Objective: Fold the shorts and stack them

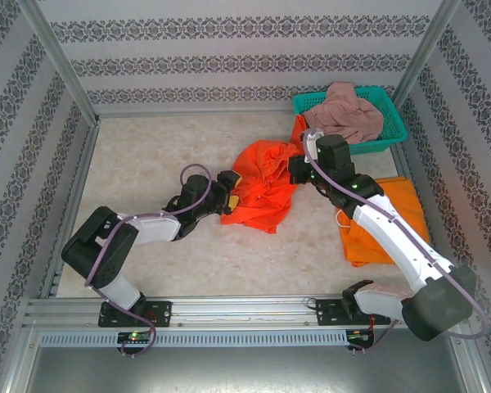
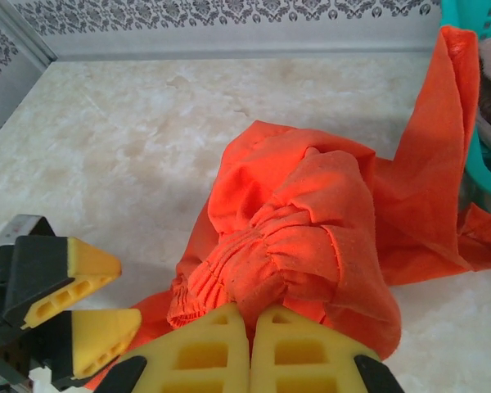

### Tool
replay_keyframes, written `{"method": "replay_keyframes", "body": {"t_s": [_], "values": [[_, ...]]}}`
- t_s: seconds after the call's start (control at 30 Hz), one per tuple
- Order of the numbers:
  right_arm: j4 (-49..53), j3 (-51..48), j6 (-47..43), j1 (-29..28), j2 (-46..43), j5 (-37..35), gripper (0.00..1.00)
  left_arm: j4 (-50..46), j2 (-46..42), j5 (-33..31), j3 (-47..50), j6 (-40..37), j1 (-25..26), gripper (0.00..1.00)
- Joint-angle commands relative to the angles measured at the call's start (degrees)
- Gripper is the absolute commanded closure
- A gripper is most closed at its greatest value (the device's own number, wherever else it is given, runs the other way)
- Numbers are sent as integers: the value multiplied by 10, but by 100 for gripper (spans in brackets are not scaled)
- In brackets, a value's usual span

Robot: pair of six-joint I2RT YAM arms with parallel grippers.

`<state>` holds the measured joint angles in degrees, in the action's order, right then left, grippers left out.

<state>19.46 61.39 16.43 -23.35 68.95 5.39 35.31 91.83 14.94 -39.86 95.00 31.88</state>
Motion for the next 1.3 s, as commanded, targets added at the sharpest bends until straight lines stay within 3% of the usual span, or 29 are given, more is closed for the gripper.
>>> {"method": "replay_keyframes", "body": {"t_s": [0.0, 0.23, 0.63, 0.83, 1.0, 1.13, 1.27], "values": [[-16, -11, 8, 9, -19, 8, 100, -111, -20, -16, -21, -53, -1, 26], [-15, -20, 13, 12, -28, 14, 100, -76, 54, 21, -45, -36, -1, 30], [-13, -29, 16, 14, -31, 23, 100, -67, 139, 24, -92, -49, -2, 38], [-10, -27, 16, 16, -31, 26, 100, -69, 165, 23, -107, -60, -6, 62], [-6, -24, 13, 20, -33, 30, 100, -106, 144, 16, -128, -107, -35, 100], [-6, -13, 19, 18, -26, 57, 100, -184, 68, -14, -145, -186, -82, 100], [-7, 14, 24, -12, -13, 68, 100, -327, -30, -70, -209, -304, -136, 100]]}}
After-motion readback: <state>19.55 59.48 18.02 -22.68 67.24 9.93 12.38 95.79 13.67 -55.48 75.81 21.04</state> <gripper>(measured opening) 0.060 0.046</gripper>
